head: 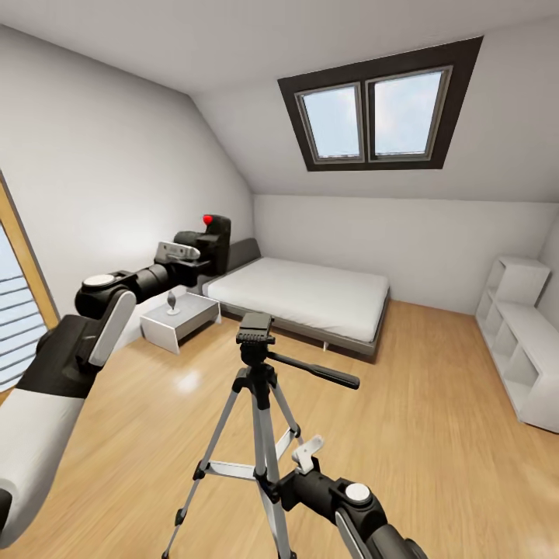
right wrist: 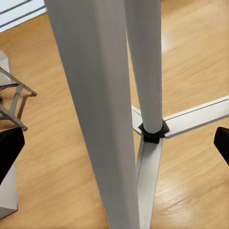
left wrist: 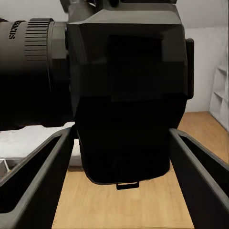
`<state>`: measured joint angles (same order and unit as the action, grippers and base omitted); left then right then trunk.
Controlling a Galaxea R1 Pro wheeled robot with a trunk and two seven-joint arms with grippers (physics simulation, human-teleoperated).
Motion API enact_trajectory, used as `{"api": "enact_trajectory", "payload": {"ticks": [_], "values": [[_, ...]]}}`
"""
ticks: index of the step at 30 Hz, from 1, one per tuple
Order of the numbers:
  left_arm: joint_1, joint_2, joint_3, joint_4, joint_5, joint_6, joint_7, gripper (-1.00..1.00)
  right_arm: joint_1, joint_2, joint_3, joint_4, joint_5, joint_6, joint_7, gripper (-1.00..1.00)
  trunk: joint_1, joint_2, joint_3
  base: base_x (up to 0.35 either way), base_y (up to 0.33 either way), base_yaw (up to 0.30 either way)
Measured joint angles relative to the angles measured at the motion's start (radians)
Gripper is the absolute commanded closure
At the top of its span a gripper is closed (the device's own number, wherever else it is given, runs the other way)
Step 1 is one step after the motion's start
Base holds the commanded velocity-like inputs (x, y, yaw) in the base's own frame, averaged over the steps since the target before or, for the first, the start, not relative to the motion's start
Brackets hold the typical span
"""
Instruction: Attach the digital camera to the camera tripod in the bedroom.
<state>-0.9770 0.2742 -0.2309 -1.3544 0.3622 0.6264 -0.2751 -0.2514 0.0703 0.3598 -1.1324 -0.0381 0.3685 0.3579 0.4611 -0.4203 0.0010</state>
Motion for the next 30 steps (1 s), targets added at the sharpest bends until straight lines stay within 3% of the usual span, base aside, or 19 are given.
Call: {"api": "enact_trajectory", "payload": {"ticks": [3, 9, 10, 14, 23, 30], "values": [[-0.002, 0.014, -0.005, -0.007, -0.042, -0.002, -0.095, 1.0, 0.0, 0.001, 0.002, 0.016, 0.0, -0.009, 0.0, -1.0, 0.0, 0.0, 0.0, 0.0, 0.0, 0.0], [-0.023, 0.029, -0.002, -0.001, -0.168, -0.004, -0.333, 1.0, -0.007, 0.006, 0.001, 0.08, -0.002, -0.045, -0.001, -1.0, 0.0, 0.0, 0.0, 0.0, 0.0, 0.0], [-0.024, 0.029, -0.001, -0.001, -0.171, -0.005, -0.334, 1.0, -0.008, 0.006, 0.001, 0.08, -0.002, -0.045, -0.001, -1.0, 0.0, 0.0, 0.0, 0.0, 0.0, 0.0], [-0.043, 0.03, 0.0, 0.003, -0.223, -0.003, -0.435, 1.0, -0.012, 0.02, -0.002, 0.121, -0.002, -0.107, -0.001, -1.0, 0.0, 0.0, 0.0, 0.0, 0.0, 0.0], [-0.109, 0.027, 0.0, 0.049, -0.257, -0.044, -0.656, 1.0, -0.015, 0.047, -0.007, 0.17, -0.001, -0.17, -0.001, -1.0, 0.0, 0.0, 0.0, 0.0, 0.0, 0.0], [-0.152, 0.023, 0.0, 0.07, -0.26, -0.039, -0.727, 1.0, -0.015, 0.05, -0.008, 0.183, 0.0, -0.203, -0.001, -1.0, 0.0, 0.0, 0.0, 0.0, 0.0, 0.0]]}}
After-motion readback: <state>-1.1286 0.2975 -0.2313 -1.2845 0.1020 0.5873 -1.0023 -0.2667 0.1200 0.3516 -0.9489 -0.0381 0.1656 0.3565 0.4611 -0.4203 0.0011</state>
